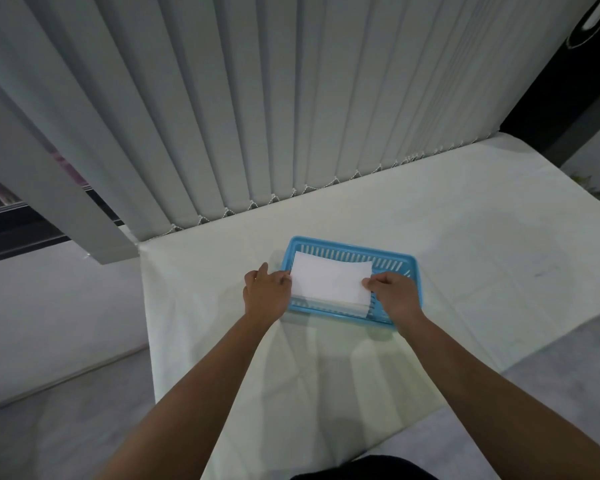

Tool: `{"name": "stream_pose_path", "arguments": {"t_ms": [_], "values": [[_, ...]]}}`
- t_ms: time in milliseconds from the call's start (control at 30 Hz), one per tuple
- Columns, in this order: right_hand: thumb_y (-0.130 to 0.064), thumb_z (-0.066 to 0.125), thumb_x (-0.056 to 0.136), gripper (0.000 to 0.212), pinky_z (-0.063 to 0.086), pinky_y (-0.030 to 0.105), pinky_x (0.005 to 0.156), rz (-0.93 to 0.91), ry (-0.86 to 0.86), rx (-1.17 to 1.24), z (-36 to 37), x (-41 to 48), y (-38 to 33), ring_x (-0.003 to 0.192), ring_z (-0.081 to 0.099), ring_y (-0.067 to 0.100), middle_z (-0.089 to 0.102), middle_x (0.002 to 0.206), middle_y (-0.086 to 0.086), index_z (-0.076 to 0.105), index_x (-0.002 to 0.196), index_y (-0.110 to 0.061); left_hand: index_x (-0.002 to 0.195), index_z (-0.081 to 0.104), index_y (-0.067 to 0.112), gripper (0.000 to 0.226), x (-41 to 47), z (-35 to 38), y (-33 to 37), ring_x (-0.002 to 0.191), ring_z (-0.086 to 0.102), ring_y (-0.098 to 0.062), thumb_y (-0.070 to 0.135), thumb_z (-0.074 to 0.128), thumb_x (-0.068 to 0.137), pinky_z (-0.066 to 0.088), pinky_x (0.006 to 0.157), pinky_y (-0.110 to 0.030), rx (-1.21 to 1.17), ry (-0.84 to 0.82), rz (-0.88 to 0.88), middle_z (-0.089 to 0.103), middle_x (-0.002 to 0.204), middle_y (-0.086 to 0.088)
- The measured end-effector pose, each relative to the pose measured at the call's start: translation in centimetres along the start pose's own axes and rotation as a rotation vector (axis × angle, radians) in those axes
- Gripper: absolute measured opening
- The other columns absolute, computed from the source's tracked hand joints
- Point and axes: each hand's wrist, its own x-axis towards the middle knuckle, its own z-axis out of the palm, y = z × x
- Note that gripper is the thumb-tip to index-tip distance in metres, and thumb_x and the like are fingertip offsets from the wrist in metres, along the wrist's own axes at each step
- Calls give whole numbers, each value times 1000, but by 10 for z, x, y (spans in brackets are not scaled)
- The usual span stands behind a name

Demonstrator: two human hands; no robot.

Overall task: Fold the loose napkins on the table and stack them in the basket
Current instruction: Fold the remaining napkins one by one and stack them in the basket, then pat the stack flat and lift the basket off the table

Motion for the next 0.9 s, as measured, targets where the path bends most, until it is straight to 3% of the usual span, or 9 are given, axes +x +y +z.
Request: {"name": "stream_pose_path", "arguments": {"t_ms": [133,233,367,433,500,567,700,800,900], "values": [[-19,73,81,8,45,33,78,-18,23,-37,2,1,5,80,58,18,66,90,2,66,79,-14,132,53,29,39,-3,0,1,137,24,-27,33,32,100,28,109,-39,45,0,33,33,152,-4],[-23,70,83,35,40,28,79,-48,69,-130,3,1,11,91,57,18,63,108,6,61,116,-13,136,48,29,40,-3,2,-3,137,25,-27,35,35,98,29,109,-40,80,30,75,32,153,-4],[-40,58,89,53,35,40,108,-391,91,-622,6,2,23,131,44,25,48,143,4,48,137,-21,146,30,27,52,-5,6,-5,137,26,-30,35,42,96,28,110,-43,135,113,243,26,156,-7],[-56,37,91,62,24,46,115,-490,10,-837,11,0,25,140,30,29,33,155,2,39,145,-25,147,26,30,52,-3,7,-2,138,26,-30,35,38,97,26,112,-43,216,137,343,22,157,-6],[-69,8,81,82,12,48,118,-513,-62,-1002,18,-1,24,146,16,29,16,161,-1,25,150,-28,147,25,33,50,3,7,4,139,23,-29,38,33,99,20,114,-44,293,119,407,17,159,-6],[-78,-5,74,93,1,51,118,-497,-129,-1100,23,0,23,149,4,27,3,163,-4,12,152,-31,148,20,35,50,10,8,6,143,16,-30,44,26,99,12,117,-47,381,69,425,7,161,-7],[-78,-6,72,91,-7,53,116,-460,-200,-1123,22,9,29,149,-6,26,-6,162,-7,0,152,-35,150,-3,35,60,18,17,-2,148,-3,-31,57,11,96,-4,116,-55,539,-51,364,-13,160,-7],[-81,-10,70,92,-6,55,116,-490,-199,-1127,20,13,37,149,-5,26,-7,162,-9,-4,151,-37,149,-10,36,69,18,20,-8,148,-6,-31,66,6,89,-8,116,-55,516,-69,325,-16,160,-6],[-77,2,79,84,-7,53,116,-483,-190,-1105,19,15,40,149,-5,26,-7,162,-9,-4,152,-36,149,-10,36,80,19,21,-9,148,-3,-32,74,3,79,-6,116,-55,521,-47,322,-14,160,-7]]}}
